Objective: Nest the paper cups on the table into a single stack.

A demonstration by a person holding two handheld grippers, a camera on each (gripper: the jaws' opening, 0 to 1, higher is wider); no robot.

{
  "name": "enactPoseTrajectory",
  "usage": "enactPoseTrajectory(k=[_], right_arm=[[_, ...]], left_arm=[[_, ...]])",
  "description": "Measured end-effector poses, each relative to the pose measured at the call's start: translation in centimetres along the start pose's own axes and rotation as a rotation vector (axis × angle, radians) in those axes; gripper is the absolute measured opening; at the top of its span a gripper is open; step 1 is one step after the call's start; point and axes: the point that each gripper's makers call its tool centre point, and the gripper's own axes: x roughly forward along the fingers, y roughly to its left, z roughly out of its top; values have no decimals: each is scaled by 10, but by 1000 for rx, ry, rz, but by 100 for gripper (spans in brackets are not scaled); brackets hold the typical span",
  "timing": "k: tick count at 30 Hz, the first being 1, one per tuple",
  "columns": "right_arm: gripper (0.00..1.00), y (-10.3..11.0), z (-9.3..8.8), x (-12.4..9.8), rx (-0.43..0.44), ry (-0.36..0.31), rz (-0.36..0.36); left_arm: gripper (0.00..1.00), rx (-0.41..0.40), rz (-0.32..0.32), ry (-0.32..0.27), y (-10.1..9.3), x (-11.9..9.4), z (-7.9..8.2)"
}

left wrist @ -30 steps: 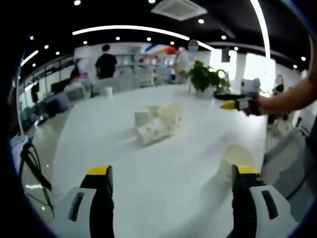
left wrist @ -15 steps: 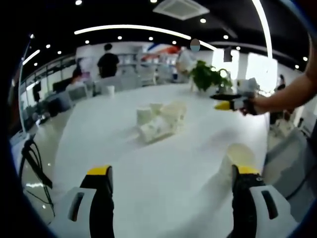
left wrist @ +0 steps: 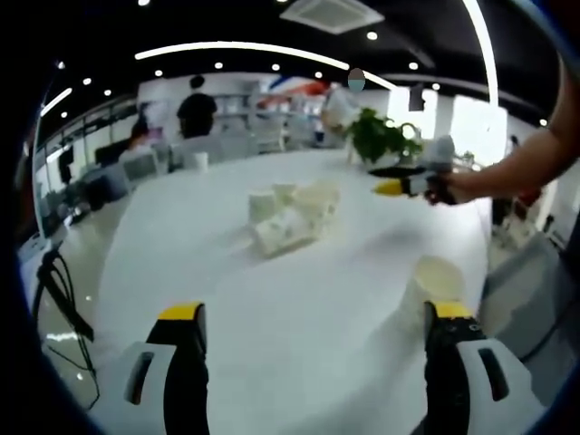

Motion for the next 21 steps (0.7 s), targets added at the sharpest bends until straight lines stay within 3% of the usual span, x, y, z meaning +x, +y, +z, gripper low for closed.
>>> enactPoseTrajectory(k=[16,21], right_arm=[[82,-4,0,43,-31,21,29],[79,-6,-9,54,-39,49,42]], left_arm=[[98,-6,-15,22,-3,-6,-8],[98,-8,-12,20,-2,-6,-7]])
